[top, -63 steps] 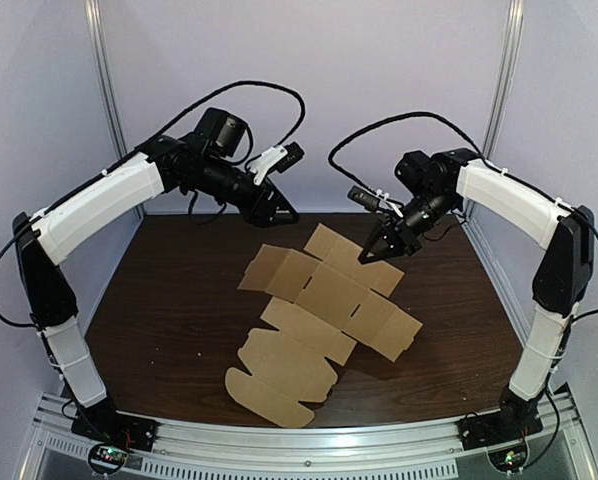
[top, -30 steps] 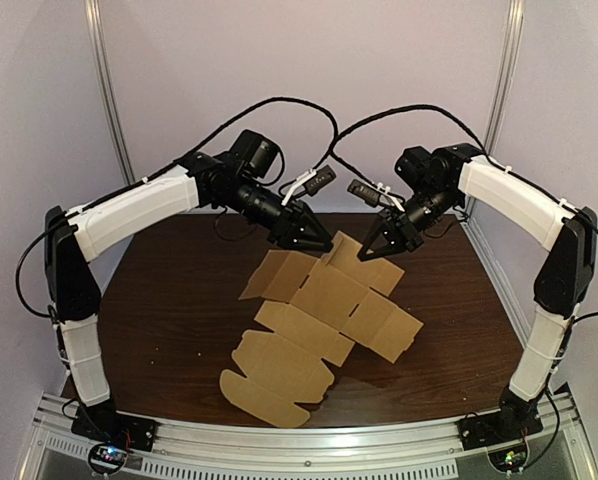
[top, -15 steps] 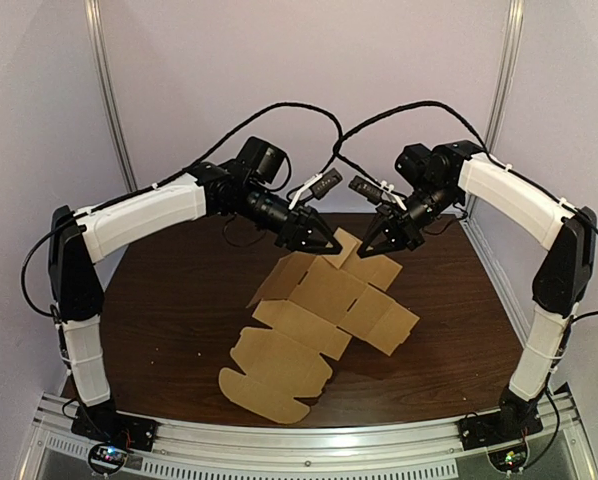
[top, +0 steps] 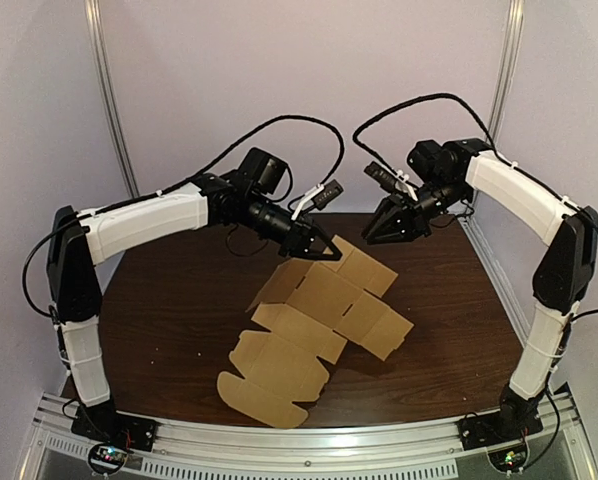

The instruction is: Fold the paper box

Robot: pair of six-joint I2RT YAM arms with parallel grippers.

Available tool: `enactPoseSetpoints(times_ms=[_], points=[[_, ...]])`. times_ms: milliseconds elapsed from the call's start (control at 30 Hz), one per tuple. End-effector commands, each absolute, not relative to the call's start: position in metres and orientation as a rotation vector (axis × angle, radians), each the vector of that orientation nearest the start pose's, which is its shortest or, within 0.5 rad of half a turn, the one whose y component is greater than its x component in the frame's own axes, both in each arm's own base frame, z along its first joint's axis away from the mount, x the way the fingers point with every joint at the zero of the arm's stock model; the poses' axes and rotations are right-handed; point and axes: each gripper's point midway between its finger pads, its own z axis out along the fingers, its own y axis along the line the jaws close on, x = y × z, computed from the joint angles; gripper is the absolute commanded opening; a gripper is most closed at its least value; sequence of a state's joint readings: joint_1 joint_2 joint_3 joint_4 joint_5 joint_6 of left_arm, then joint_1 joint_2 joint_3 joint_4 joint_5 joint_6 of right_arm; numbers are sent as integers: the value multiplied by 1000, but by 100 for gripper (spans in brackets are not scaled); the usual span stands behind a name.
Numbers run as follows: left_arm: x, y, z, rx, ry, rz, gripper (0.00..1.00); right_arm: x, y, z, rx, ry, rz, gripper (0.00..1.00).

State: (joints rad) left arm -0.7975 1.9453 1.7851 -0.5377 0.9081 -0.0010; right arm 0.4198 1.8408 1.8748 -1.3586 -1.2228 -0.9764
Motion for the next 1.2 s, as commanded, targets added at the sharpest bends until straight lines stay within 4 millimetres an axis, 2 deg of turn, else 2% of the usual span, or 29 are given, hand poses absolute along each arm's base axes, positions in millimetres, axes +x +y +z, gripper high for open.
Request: enactPoseSetpoints(times_ms=[0,100,167,233,333,400,600,733,967,1167], points=[[262,-445,288,1278,1824,-1417,0,258,252,325,-1263,1814,1698,30],[258,-439,305,1243,1764,-1447,0,284,244,310,-1126,1907,1715,32],[258,-435,317,1209,1721,-1456,0,310,247,285,-1062,1997,1648,32],[264,-432,323,1143,1705,-1461,0,325,247,266,-995,2081,1581,31],[275,-426,331,1038,1663,-1478,0,334,246,252,-950,2144,1513,31],[281,-424,333,998,1648,-1472,0,333,247,254,-951,2142,1526,31],[295,-423,315,940,1710,-1407,0,317,257,267,-1026,2091,1539,31],[294,-425,309,948,1721,-1420,0,307,267,273,-1085,2058,1529,31],[293,-428,305,957,1729,-1455,0,322,268,278,-1085,2055,1429,30],[304,-426,297,894,1774,-1397,0,309,272,289,-1128,2012,1473,31]])
